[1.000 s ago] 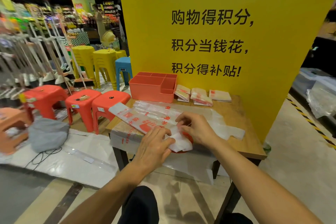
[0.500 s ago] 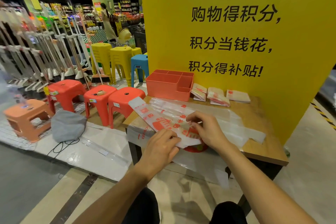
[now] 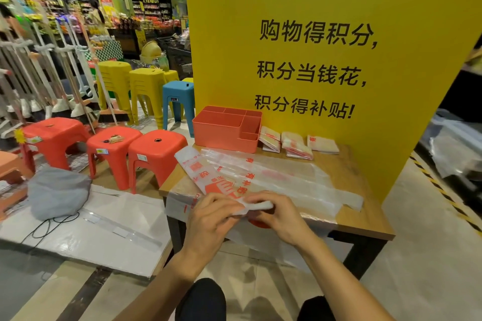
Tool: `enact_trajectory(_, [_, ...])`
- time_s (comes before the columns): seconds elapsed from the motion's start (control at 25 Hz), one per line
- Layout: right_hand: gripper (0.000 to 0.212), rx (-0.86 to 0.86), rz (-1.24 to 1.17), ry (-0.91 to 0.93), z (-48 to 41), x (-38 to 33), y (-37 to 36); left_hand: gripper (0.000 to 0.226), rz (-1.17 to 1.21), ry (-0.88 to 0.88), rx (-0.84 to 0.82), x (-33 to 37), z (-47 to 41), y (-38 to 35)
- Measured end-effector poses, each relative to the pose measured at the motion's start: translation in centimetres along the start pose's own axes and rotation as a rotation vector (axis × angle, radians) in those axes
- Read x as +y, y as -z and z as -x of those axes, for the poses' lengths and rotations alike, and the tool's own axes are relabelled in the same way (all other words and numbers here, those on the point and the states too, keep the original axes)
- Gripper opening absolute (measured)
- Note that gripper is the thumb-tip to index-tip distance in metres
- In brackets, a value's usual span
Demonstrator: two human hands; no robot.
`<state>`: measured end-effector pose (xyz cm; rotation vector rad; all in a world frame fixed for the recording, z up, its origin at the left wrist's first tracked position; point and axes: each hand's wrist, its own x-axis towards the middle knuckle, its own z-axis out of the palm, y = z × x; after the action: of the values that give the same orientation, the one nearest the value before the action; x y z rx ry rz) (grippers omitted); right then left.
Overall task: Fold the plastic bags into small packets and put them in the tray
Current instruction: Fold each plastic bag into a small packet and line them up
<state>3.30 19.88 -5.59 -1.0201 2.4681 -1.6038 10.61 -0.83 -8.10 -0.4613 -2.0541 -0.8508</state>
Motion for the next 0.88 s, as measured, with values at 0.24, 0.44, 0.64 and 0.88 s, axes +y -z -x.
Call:
enact_trajectory(0.24, [0.027, 0.053, 0.039, 0.103, -0.7, -0.5, -2.4, 0.033, -0.2, 0.038, -0.045, -1.1, 1.8, 2.1])
enact_trajectory(0.44, [0.034, 0.063, -0.001, 0.056, -0.7, -2.5, -3.6, 0.039, -0.209, 0.154, -0.058, -1.5, 1.7, 4.1])
enact_trajectory(0.64, [0.005, 0.128, -0.134, -0.028, 0.2, -3.6, -3.7, 0.027, 0.21, 0.557, -0.061, 1.2, 0.2, 4.1])
enact_trajectory(0.88, [0.01, 0.182, -0.204, -0.128, 1.9, -3.3, -2.7, 0.026, 0.378, 0.778, -0.08, 2.3, -0.5, 2.6])
